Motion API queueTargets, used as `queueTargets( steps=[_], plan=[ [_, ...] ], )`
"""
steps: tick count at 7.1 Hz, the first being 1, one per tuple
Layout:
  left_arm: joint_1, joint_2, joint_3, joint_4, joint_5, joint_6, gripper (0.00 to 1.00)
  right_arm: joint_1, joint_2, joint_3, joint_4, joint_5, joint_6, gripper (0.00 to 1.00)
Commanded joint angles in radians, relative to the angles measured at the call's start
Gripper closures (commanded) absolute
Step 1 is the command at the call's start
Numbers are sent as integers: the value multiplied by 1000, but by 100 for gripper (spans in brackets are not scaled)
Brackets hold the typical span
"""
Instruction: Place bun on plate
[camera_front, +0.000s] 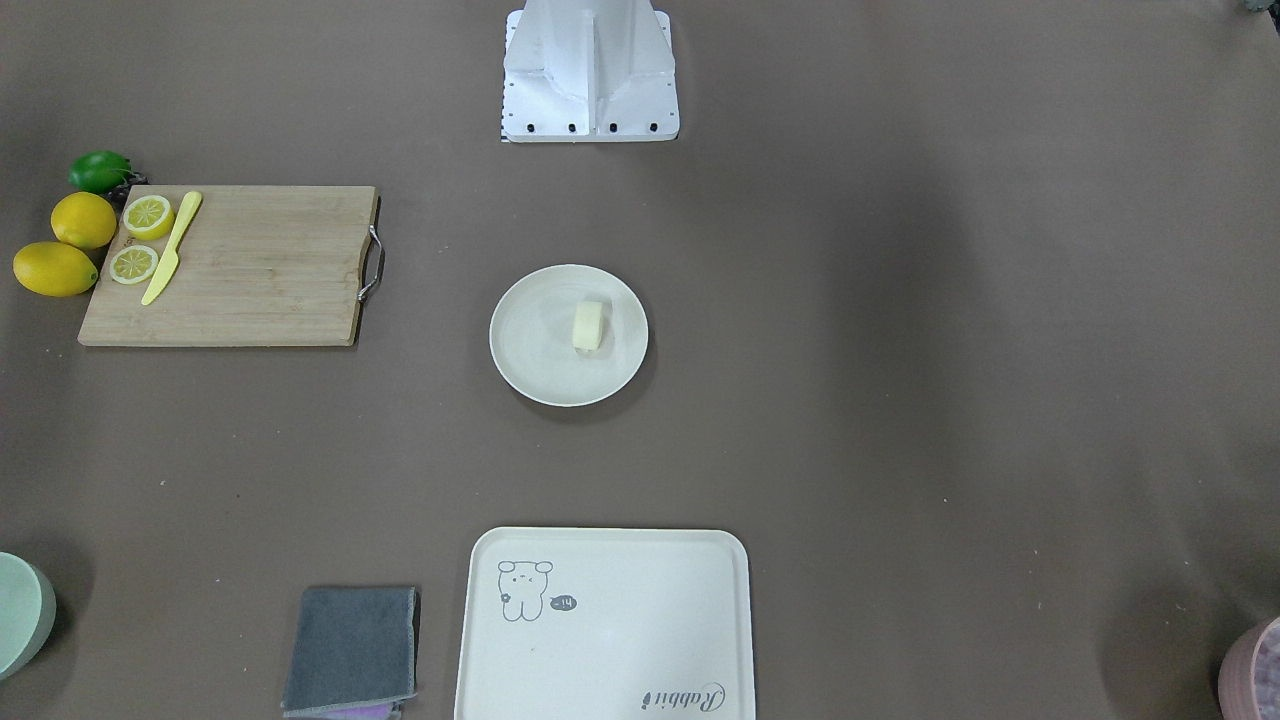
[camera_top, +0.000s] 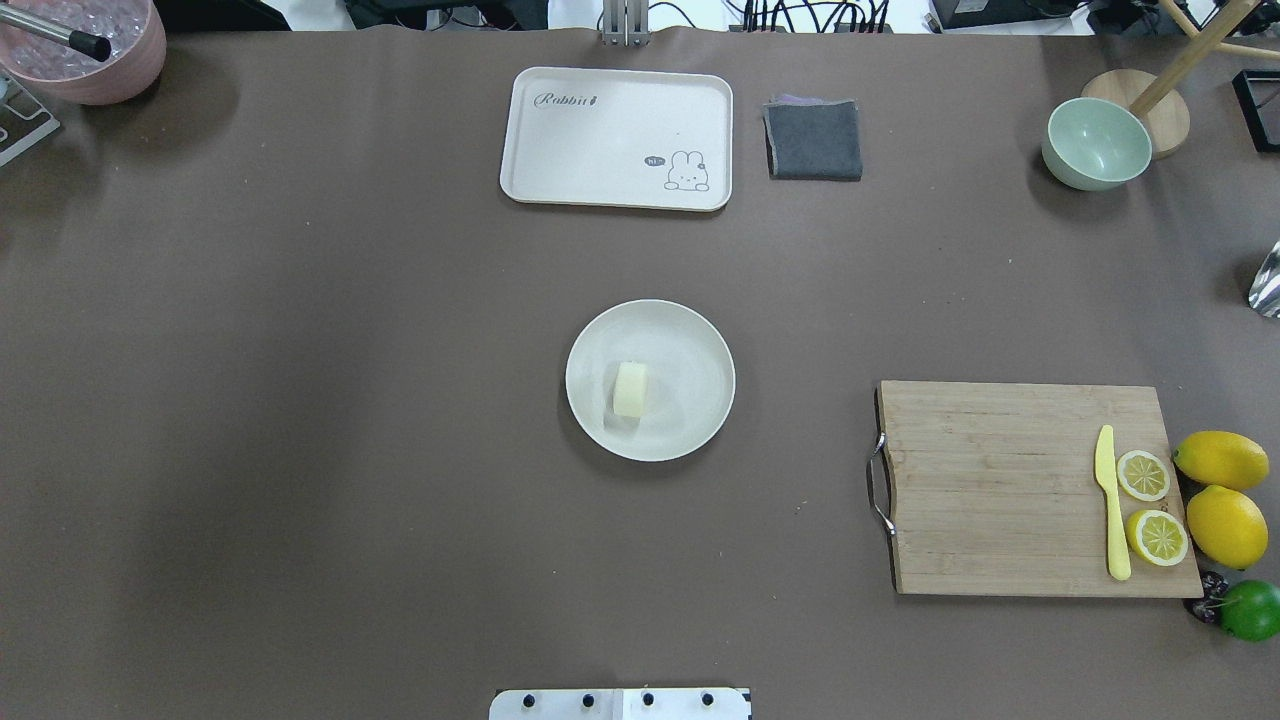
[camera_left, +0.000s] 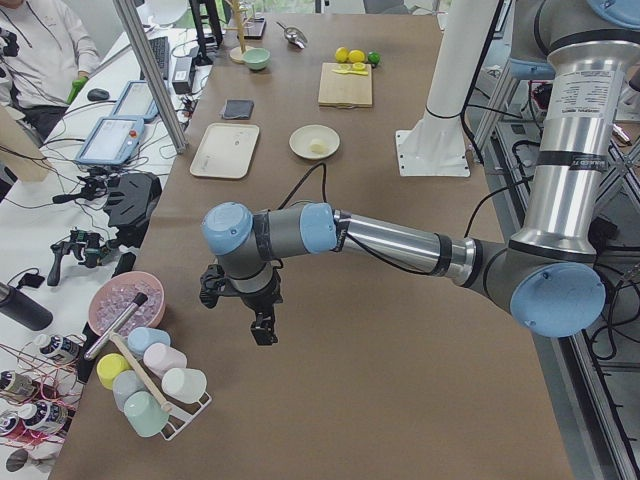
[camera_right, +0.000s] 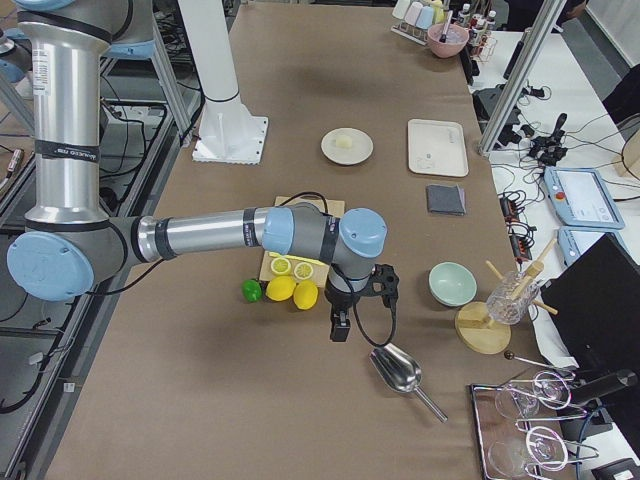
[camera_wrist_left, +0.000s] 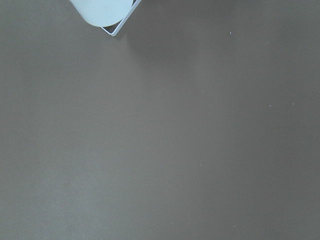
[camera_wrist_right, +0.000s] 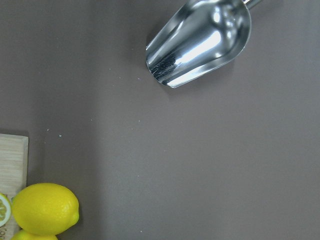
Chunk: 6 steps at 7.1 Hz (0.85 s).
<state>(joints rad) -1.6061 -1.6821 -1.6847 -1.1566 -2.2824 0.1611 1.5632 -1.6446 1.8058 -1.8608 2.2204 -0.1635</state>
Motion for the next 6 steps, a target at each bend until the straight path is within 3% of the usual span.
queueTargets(
  steps=[1, 6],
  plan=[
    [6, 1, 5, -3, 1, 2, 1, 2, 0, 9, 0, -36, 2, 0],
    [5, 1, -6, -46, 1, 2, 1, 2, -3, 13, 0, -30, 5, 0]
  ],
)
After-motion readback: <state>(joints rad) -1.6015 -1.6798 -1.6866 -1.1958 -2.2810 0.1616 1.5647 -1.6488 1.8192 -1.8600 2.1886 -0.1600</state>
